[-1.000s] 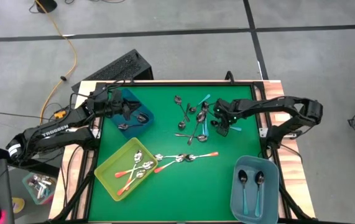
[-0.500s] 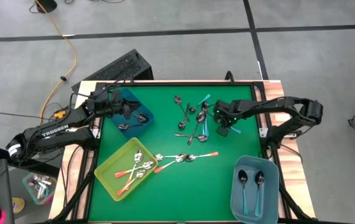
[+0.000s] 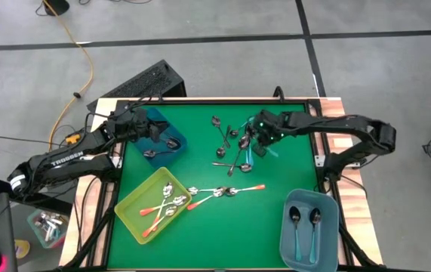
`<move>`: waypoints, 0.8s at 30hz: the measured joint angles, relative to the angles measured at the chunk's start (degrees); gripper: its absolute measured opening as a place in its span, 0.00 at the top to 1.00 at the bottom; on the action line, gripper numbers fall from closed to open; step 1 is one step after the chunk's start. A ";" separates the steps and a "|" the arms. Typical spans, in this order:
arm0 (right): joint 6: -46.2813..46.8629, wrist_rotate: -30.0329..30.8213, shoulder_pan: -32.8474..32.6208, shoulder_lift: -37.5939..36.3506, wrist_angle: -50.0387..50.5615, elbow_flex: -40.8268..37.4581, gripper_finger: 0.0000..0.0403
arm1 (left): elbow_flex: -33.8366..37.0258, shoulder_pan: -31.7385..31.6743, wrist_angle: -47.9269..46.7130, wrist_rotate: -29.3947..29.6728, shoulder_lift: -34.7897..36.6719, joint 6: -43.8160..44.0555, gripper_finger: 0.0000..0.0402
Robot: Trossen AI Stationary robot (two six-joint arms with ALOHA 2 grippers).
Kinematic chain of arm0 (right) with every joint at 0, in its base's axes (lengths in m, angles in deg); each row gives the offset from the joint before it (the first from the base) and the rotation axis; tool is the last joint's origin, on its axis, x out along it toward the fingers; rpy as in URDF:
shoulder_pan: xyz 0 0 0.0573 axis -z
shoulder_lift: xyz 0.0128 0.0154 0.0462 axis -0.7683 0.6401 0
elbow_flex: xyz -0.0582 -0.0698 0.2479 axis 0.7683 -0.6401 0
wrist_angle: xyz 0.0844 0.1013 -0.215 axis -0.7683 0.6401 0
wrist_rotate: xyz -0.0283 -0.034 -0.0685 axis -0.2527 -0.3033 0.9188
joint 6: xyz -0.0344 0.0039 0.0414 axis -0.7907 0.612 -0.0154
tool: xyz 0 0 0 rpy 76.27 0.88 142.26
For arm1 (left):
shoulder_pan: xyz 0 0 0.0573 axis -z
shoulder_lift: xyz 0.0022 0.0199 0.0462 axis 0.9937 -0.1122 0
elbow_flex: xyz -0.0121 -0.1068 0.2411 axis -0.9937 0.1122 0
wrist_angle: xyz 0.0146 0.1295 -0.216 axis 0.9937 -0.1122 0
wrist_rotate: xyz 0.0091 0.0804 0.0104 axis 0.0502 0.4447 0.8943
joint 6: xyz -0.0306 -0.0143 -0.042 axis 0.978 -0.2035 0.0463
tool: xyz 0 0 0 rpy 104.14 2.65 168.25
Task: Sort silverware by color (type)
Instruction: Put the blue spoon into the blue bin
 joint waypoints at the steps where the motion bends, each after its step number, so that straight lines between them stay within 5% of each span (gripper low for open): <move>1: 1.57 0.02 -0.06 -0.74 0.43 1.46 0.99 | 0.00 0.00 0.00 -0.02 0.00 0.00 0.73; 5: 9.59 1.47 -0.97 -2.78 1.89 7.68 0.99 | -0.02 0.00 0.01 -0.11 0.00 0.10 0.73; 13: 28.87 14.18 -4.30 -5.51 17.30 19.76 0.98 | -0.02 0.00 0.07 0.85 0.00 2.06 0.73; 24: 53.80 18.88 -19.56 -13.21 40.16 22.57 0.98 | -0.02 0.00 0.07 0.94 0.00 2.58 0.73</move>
